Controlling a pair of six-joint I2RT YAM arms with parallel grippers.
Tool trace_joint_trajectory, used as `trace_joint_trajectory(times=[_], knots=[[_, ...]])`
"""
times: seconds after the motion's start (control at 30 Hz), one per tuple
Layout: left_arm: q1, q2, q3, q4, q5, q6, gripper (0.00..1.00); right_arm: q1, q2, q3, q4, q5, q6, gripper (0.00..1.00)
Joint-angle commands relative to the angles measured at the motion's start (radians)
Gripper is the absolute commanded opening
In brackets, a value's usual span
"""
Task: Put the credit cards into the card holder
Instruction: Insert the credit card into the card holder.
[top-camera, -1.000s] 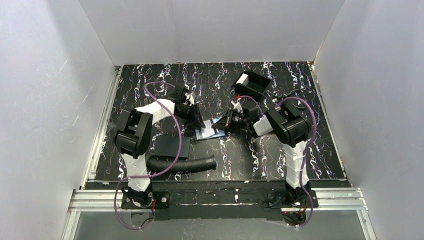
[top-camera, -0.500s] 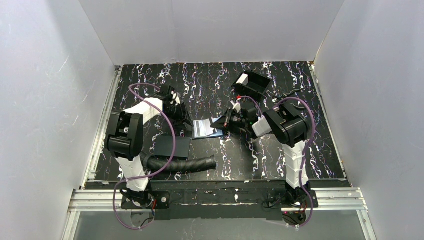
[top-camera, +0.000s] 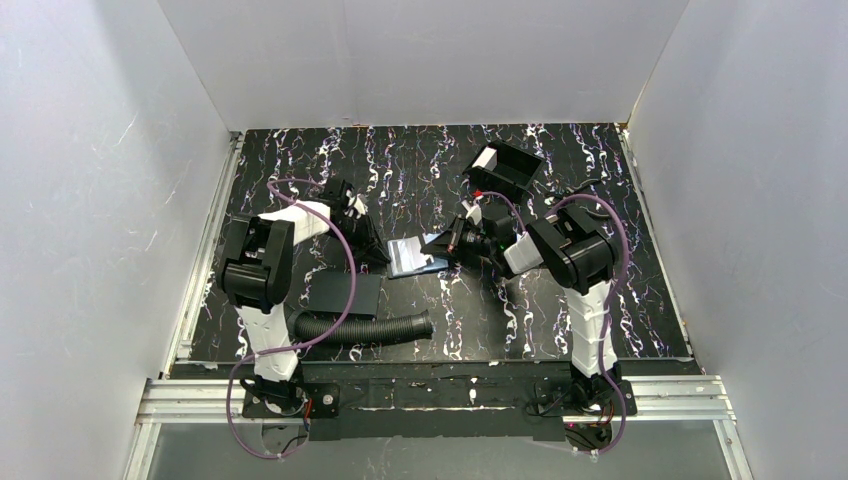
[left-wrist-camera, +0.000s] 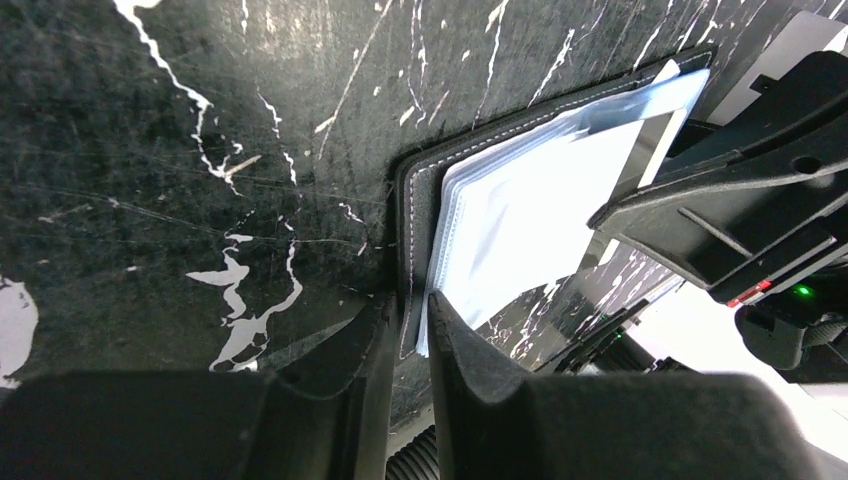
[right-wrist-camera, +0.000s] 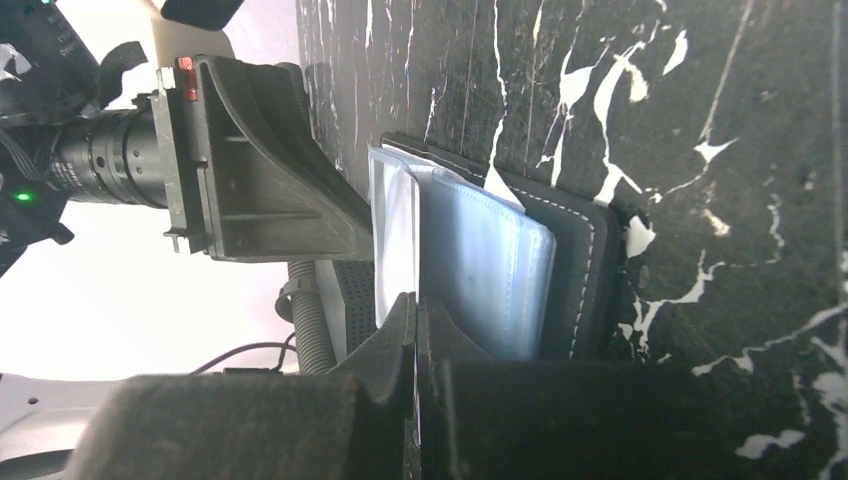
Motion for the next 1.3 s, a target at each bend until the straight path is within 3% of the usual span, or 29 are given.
trace_joint_trajectory(times=[0.0,0.3,1.27], knots=[[-0.018,0.007,-0.056,0.005,-0.015,-0.009,0.15,0.021,0.031,-0.002,0.082,0.047,0.044,0.01],[-0.027,0.007,-0.068,0.039,-0.003,-0.034,0.12,0.052,0.059,0.002,0.159,0.052,0.094,0.01],[-0.026,0.047,0.048,-0.089,-0.108,0.065,0.11,0.057,0.090,0.130,-0.035,-0.144,-0.145,0.01]])
